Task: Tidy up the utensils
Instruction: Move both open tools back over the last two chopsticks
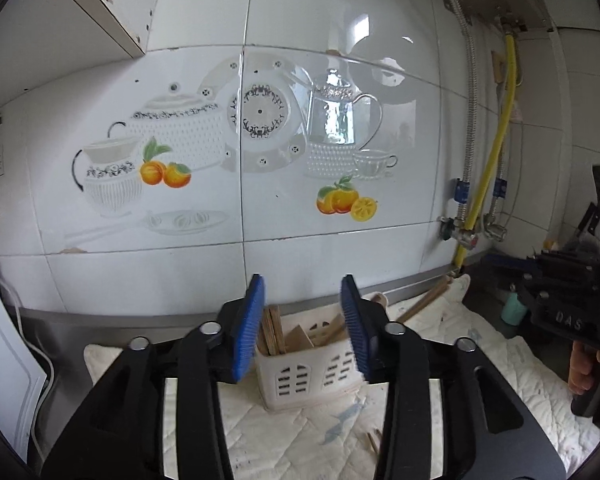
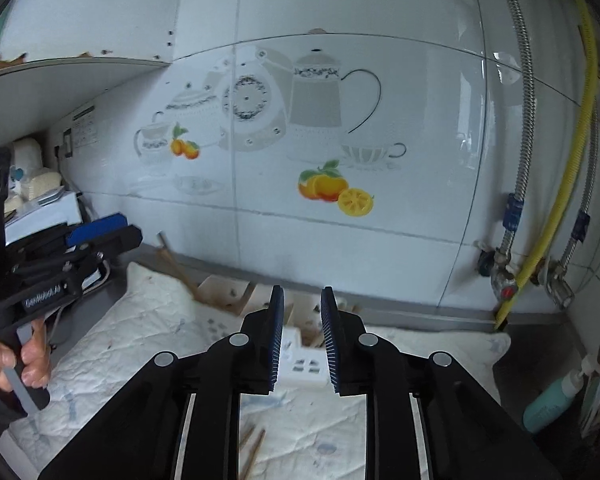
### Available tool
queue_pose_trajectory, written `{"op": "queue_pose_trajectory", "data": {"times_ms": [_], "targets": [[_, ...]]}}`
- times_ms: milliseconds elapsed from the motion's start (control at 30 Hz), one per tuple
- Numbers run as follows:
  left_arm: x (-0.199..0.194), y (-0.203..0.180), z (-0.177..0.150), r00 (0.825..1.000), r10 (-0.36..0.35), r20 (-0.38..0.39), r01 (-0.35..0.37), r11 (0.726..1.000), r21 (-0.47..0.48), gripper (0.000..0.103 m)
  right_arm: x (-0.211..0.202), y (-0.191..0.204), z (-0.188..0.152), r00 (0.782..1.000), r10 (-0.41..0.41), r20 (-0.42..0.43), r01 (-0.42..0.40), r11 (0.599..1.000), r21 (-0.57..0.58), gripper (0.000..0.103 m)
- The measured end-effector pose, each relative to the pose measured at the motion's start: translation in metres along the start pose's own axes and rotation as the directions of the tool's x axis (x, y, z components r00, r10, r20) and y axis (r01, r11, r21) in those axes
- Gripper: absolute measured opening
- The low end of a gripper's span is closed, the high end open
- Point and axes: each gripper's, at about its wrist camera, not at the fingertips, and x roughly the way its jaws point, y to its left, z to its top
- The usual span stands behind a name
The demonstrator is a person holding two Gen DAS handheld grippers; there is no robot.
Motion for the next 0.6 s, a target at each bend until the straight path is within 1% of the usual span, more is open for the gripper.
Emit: {"op": "queue_pose_trajectory", "data": {"times_ms": [67,133,167,233,300,467,500,567,600], "targets": [[-0.018,-0.004,-0.009,1.000,0.000,0.002,0.000,1.000,0.003,0.053,-0.014,0.008,-0.018,1.000,0.004,-0.011,-0.004,1.000,0.002,0.019],[-0.034,-0.006,-0.022,1.000,0.001,-0.005,-0.001,1.000,-0.005,0.059,-0.026,0.015,-0.044,0.999,0.027,-0.036,-0.026,0.999,0.023,0.019],[-0.042,-0.007,-0.029,1.000,0.002,-0.012,-0.002,1.000,-0.012,0.063,-0.030,0.018,-0.054,0.998,0.034,-0.047,-0.033,0.999,0.030,0.019],[-0.055,-0.007,-0.045,1.000,0.003,-0.021,-0.003,1.000,-0.024,0.066,-0.038,0.028,-0.082,0.996,0.045,-0.080,-0.042,0.998,0.038,0.019],[-0.068,-0.007,-0.063,0.999,0.020,-0.029,-0.021,0.999,-0.031,0.074,-0.043,0.037,-0.110,0.992,0.052,-0.113,-0.047,0.998,0.045,0.019],[-0.083,-0.003,-0.108,0.995,0.058,-0.087,-0.062,0.997,-0.052,0.085,-0.047,0.056,-0.172,0.978,0.074,-0.197,-0.058,0.995,0.087,0.019],[-0.086,-0.002,-0.117,0.993,0.072,-0.097,-0.077,0.995,-0.055,0.089,-0.047,0.060,-0.182,0.975,0.079,-0.210,-0.060,0.994,0.095,0.019],[-0.090,0.000,-0.132,0.989,0.094,-0.118,-0.103,0.992,-0.068,0.091,-0.047,0.064,-0.199,0.970,0.073,-0.231,-0.049,0.993,0.108,0.019],[-0.091,0.002,-0.137,0.987,0.094,-0.129,-0.105,0.991,-0.078,0.093,-0.045,0.066,-0.208,0.966,0.077,-0.247,-0.048,0.991,0.121,0.019]]}}
